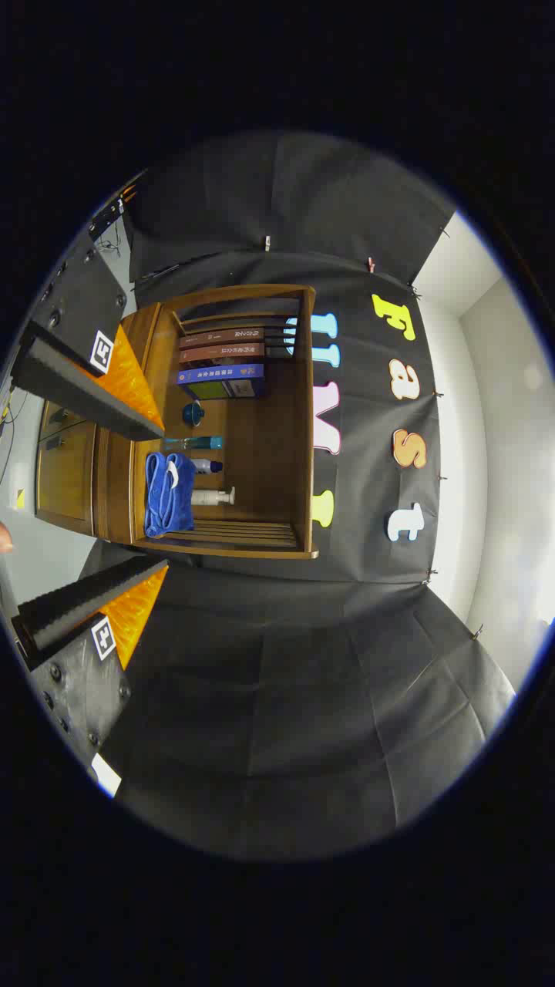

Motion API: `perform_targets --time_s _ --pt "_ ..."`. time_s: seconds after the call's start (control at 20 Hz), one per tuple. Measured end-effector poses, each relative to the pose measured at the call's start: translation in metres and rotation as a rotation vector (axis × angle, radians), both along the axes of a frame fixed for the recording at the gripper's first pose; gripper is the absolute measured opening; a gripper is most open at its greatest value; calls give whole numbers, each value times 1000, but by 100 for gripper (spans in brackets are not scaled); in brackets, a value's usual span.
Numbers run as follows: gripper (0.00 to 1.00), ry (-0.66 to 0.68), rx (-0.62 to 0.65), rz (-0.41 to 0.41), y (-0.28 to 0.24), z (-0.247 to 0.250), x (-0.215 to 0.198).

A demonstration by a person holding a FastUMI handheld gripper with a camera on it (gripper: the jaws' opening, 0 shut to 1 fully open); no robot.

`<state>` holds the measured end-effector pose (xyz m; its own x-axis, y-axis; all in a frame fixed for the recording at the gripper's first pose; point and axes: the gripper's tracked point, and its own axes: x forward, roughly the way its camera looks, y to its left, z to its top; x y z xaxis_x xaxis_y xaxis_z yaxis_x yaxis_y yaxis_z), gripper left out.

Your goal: Pull open the drawer, take out the items inside it, and place them on the countertop above the cabinet.

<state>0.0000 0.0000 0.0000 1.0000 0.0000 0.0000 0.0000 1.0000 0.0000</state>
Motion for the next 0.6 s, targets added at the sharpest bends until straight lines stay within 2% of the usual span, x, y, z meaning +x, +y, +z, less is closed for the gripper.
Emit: perform_targets --time_s 0.6 --pt "98 6 1 4 2 -4 2"
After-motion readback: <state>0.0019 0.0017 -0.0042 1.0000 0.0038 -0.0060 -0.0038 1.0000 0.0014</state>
